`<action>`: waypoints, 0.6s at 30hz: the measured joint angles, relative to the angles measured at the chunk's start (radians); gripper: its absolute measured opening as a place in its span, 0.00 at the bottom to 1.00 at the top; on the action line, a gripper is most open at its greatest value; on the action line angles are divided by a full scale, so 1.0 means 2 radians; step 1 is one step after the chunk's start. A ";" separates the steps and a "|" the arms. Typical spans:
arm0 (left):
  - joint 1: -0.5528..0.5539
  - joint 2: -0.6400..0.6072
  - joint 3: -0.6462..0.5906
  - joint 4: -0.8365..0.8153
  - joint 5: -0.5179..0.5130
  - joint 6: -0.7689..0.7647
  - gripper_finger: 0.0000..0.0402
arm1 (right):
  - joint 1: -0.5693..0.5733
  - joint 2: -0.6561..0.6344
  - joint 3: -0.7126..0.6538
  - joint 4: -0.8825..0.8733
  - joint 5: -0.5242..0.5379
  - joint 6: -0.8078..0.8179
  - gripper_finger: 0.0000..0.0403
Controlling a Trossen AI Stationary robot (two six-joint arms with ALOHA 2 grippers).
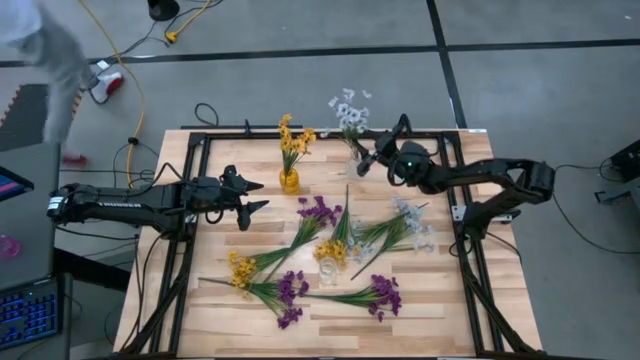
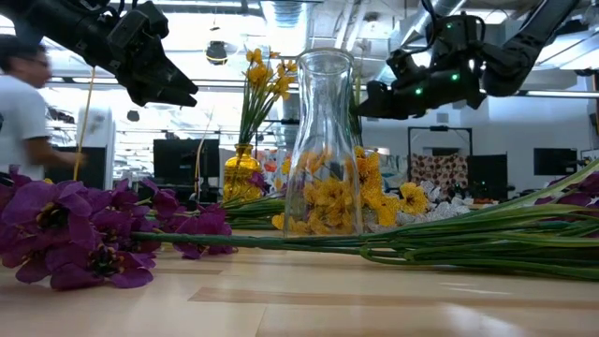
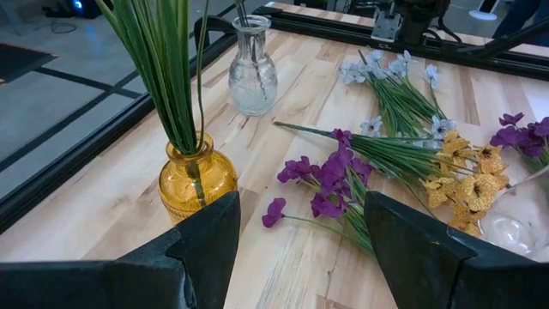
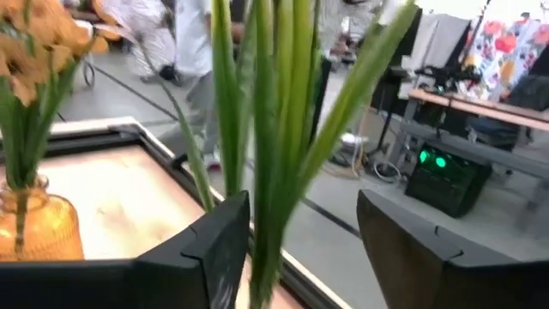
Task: Sort flowers into vase by color
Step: Put the top violet flowers into the bottom transparent vase
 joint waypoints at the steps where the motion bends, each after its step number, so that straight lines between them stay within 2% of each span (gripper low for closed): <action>1: 0.000 0.000 0.000 0.000 0.000 0.000 0.59 | 0.000 -0.011 0.000 -0.020 0.006 0.002 0.61; 10: 0.000 0.000 0.000 0.000 0.002 -0.005 0.59 | 0.004 -0.130 0.000 -0.224 0.013 0.067 0.61; 18: -0.001 0.000 0.000 0.000 0.047 -0.042 0.59 | 0.047 -0.224 0.000 -0.349 0.001 0.106 0.61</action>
